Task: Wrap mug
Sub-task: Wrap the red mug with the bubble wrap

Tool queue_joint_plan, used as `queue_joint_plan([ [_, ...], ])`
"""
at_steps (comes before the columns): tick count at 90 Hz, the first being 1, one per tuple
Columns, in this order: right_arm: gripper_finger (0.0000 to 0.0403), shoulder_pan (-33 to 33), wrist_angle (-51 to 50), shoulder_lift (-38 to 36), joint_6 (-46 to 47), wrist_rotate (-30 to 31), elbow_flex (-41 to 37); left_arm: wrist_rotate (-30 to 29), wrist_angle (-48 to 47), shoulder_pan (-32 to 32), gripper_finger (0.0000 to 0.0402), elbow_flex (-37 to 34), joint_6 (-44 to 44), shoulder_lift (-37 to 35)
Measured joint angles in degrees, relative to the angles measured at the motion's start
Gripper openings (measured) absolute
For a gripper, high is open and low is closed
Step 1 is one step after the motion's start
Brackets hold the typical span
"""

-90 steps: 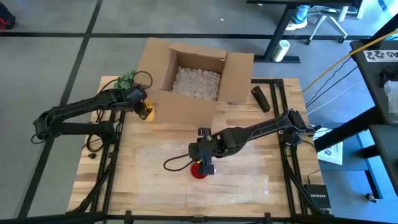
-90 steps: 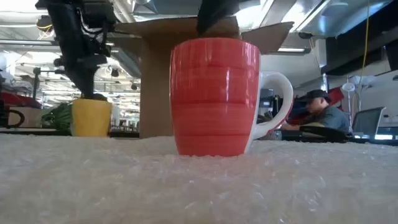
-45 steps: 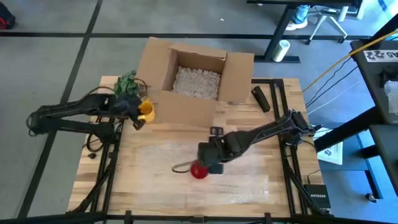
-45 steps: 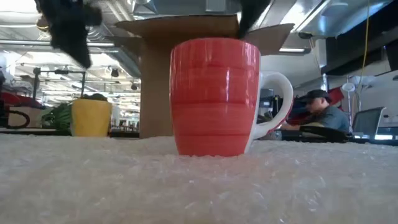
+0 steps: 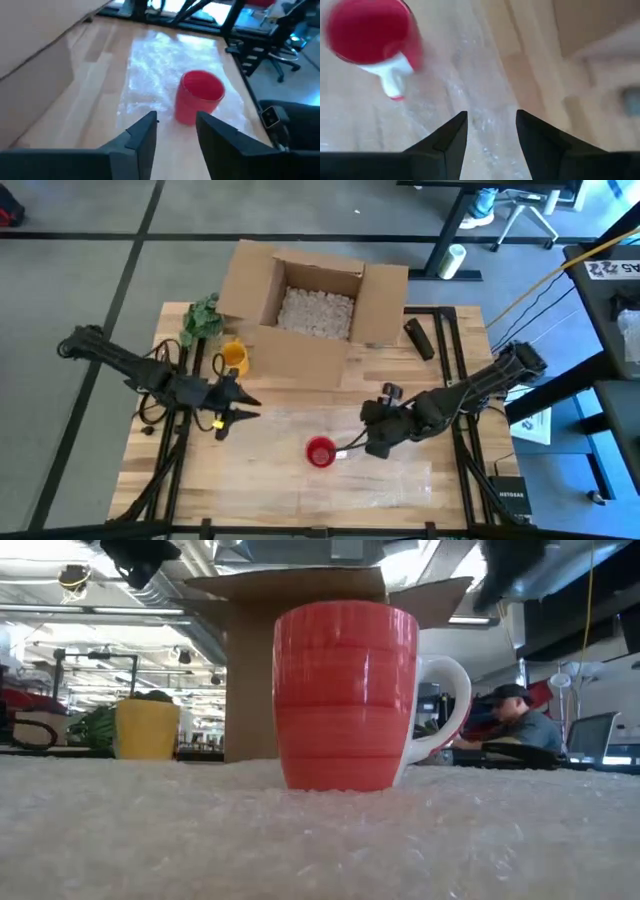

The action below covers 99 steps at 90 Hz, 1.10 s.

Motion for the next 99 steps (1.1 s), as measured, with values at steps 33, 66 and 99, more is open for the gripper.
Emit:
queue_joint_plan([
  [33,0.0154,0.0,6.7,-10.3,10.4,-4.6,-21.5,-0.2,2.8,-1.2,0.0121,-0.1,6.4,1.5],
  [66,0.0154,0.0,9.3,-31.2,24.5,-2.2,-33.3,-0.4,5.1,-1.2,0.0121,-0.1,5.5,2.6],
  [99,0.0154,0.0,10.8,-32.4,28.5,-6.8,-41.0,-0.4,4.9,-1.3,0.0121,-0.1,4.2,2.6],
])
